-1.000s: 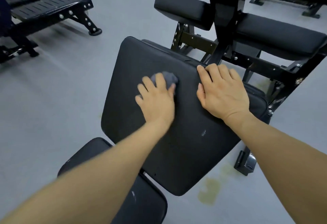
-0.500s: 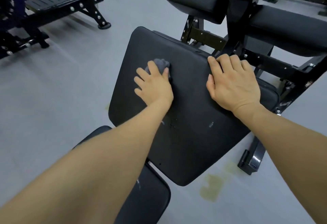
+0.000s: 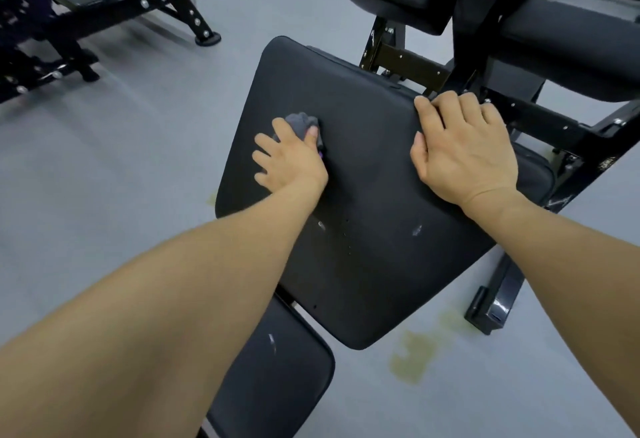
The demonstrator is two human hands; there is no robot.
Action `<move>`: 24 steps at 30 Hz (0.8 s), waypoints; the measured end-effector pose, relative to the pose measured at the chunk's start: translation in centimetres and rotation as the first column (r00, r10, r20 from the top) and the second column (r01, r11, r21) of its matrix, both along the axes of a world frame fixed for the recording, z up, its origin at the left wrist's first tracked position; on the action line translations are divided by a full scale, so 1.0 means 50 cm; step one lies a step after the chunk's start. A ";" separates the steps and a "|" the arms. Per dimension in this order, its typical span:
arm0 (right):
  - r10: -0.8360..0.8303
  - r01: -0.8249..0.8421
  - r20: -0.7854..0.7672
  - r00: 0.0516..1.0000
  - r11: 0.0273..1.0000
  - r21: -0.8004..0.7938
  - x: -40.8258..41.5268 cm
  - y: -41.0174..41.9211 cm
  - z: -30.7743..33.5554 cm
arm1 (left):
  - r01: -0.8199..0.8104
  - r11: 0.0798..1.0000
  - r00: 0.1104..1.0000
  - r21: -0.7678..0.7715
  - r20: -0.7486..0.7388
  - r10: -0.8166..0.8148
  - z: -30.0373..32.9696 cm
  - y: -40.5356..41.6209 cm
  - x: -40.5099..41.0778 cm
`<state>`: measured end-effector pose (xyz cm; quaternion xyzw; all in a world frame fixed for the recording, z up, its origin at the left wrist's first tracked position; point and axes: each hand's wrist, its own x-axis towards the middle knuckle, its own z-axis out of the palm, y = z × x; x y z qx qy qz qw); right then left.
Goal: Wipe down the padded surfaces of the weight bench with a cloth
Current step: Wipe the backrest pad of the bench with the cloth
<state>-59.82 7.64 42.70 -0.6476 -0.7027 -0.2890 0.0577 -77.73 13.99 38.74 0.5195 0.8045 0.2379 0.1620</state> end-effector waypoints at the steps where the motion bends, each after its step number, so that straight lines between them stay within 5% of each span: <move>1: 0.005 -0.005 -0.001 1.000 1.000 0.002 0.001 0.001 -0.001 | 0.015 1.000 1.000 0.009 -0.007 -0.014 -0.005 -0.005 0.002; 9: -0.002 0.002 0.009 1.000 1.000 0.011 0.003 0.001 -0.005 | 0.161 0.981 0.967 0.109 -0.215 -0.135 -0.107 -0.183 -0.015; 17: 0.003 -0.003 0.014 1.000 1.000 0.003 0.004 0.001 -0.004 | 0.047 0.999 0.997 -0.004 -0.068 -0.047 -0.056 -0.045 -0.053; 24: -0.006 0.006 0.022 1.000 1.000 0.009 0.004 -0.001 -0.007 | 0.141 0.987 0.981 0.072 -0.147 -0.129 -0.119 -0.216 -0.022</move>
